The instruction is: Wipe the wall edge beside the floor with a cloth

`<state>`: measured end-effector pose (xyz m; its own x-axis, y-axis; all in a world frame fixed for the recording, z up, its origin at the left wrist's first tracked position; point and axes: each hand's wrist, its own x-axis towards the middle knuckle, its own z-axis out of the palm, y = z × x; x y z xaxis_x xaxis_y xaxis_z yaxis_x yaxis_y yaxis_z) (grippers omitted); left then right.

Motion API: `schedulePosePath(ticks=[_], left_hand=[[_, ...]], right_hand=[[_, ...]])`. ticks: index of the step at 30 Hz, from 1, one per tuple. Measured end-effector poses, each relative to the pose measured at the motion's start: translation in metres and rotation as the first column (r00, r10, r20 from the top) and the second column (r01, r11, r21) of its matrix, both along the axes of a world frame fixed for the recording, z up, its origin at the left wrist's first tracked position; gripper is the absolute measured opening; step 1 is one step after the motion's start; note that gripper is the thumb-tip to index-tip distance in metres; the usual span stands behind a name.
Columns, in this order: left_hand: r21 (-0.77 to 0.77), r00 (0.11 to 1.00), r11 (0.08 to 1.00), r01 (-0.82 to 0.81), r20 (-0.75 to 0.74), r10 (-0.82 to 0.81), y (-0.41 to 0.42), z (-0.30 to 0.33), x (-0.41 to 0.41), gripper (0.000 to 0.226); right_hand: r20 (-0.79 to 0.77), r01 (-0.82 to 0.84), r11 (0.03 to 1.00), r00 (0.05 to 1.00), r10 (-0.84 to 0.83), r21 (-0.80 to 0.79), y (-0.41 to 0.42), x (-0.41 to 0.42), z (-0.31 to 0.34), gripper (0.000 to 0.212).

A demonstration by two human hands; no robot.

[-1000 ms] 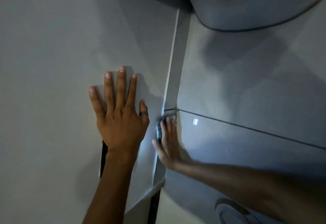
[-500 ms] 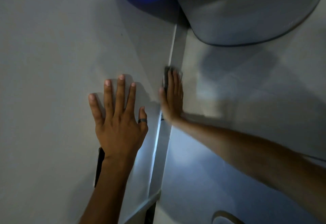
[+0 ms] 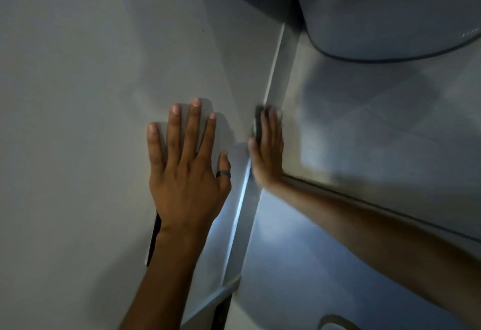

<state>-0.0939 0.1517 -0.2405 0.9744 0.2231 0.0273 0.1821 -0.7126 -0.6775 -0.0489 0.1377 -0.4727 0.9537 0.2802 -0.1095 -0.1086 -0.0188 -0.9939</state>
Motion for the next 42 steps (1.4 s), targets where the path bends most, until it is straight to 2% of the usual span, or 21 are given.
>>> schedulePosePath(ticks=[3, 5, 7, 9, 12, 14, 16, 18, 20, 22, 25, 28, 31, 32, 34, 36, 37, 38, 39, 40, 42], left_hand=[[-0.005, 0.999, 0.999, 0.033, 0.008, -0.032, 0.002, -0.002, -0.001, 0.071], [0.011, 0.999, 0.999, 0.033, 0.024, -0.033, 0.000, -0.006, 0.000, 0.071], [0.025, 0.999, 1.000, 0.013, 0.032, -0.014, -0.001, -0.011, 0.004, 0.072], [0.030, 0.999, 1.000, 0.001, 0.047, -0.002, -0.002, -0.016, 0.008, 0.071], [-0.074, 0.997, 0.997, -0.028, 0.069, 0.033, -0.006, -0.018, 0.005, 0.072], [-0.215, 0.992, 0.976, -0.021, 0.113, 0.047, -0.010, -0.012, 0.002, 0.071], [-0.340, 0.987, 0.940, -0.017, 0.145, 0.070, -0.018, 0.001, -0.003, 0.065], [-0.484, 0.978, 0.875, -0.027, 0.168, 0.123, -0.029, 0.020, -0.007, 0.056], [-0.676, 0.959, 0.734, -0.071, 0.157, 0.237, -0.047, 0.046, -0.011, 0.049], [-0.792, 0.938, 0.602, -0.101, 0.127, 0.323, -0.065, 0.081, -0.012, 0.049], [-0.857, 0.932, 0.508, -0.081, 0.116, 0.344, -0.084, 0.137, 0.001, 0.053], [-0.893, 0.930, 0.450, -0.023, 0.146, 0.337, -0.097, 0.176, 0.029, 0.053], [-0.902, 0.926, 0.432, -0.004, 0.159, 0.341, -0.106, 0.183, 0.060, 0.054], [-0.903, 0.923, 0.430, 0.000, 0.166, 0.348, -0.107, 0.178, 0.069, 0.054], [-0.906, 0.916, 0.424, -0.003, 0.167, 0.364, -0.112, 0.164, 0.086, 0.055], [-0.904, 0.916, 0.427, -0.036, 0.140, 0.375, -0.116, 0.149, 0.099, 0.056], [-0.904, 0.915, 0.423, -0.056, 0.123, 0.383, -0.119, 0.146, 0.104, 0.056], [-0.901, 0.913, 0.427, -0.074, 0.112, 0.393, -0.119, 0.146, 0.106, 0.057], [-0.901, 0.907, 0.424, -0.098, 0.094, 0.411, -0.121, 0.153, 0.106, 0.058], [-0.895, 0.888, 0.431, -0.117, 0.100, 0.449, -0.125, 0.160, 0.101, 0.059], [-0.861, 0.865, 0.496, -0.110, 0.163, 0.474, -0.130, 0.195, 0.094, 0.062]], right_hand=[[0.036, 0.181, 0.983, 0.983, -0.182, 0.023, 0.011, 0.109, 0.000, 0.065], [0.016, 0.204, 0.979, 0.979, -0.204, 0.029, 0.012, 0.158, -0.003, 0.066], [-0.066, 0.148, 0.983, 0.988, -0.141, 0.113, 0.008, 0.171, 0.001, 0.065], [-0.149, 0.059, 0.967, 0.989, -0.023, 0.248, 0.000, 0.152, 0.012, 0.076], [-0.323, -0.074, 0.972, 0.935, 0.145, 0.223, -0.021, 0.088, 0.039, 0.093], [-0.539, -0.095, 0.968, 0.816, 0.210, 0.233, -0.039, 0.046, 0.060, 0.091], [-0.795, -0.045, 0.957, 0.546, 0.264, 0.287, -0.073, 0.024, 0.087, 0.079], [-0.885, 0.018, 0.927, 0.306, 0.351, 0.374, -0.117, 0.025, 0.125, 0.053], [-0.871, 0.004, 0.894, 0.230, 0.435, 0.447, -0.162, 0.041, 0.179, 0.035], [-0.831, -0.149, 0.877, 0.280, 0.481, 0.457, -0.195, 0.066, 0.237, 0.036], [-0.707, -0.378, 0.877, 0.531, 0.468, 0.296, -0.222, 0.121, 0.320, 0.042], [-0.509, -0.344, 0.931, 0.784, 0.357, 0.123, -0.231, 0.192, 0.379, 0.027], [-0.221, -0.308, 0.942, 0.936, 0.274, -0.135, -0.231, 0.267, 0.390, 0.020], [-0.142, -0.325, 0.912, 0.944, 0.298, -0.249, -0.228, 0.291, 0.383, 0.016], [-0.137, -0.416, 0.767, 0.905, 0.403, -0.489, -0.217, 0.335, 0.360, 0.018], [-0.243, -0.578, 0.496, 0.774, 0.585, -0.647, -0.205, 0.360, 0.338, 0.030], [-0.315, -0.625, 0.334, 0.699, 0.642, -0.705, -0.201, 0.368, 0.330, 0.036], [-0.341, -0.623, 0.220, 0.650, 0.679, -0.750, -0.195, 0.370, 0.331, 0.041], [-0.336, -0.590, 0.155, 0.634, 0.696, -0.793, -0.189, 0.367, 0.336, 0.045], [-0.318, -0.554, 0.138, 0.645, 0.695, -0.821, -0.187, 0.360, 0.346, 0.047], [-0.200, -0.434, 0.153, 0.664, 0.720, -0.888, -0.186, 0.345, 0.377, 0.046]])
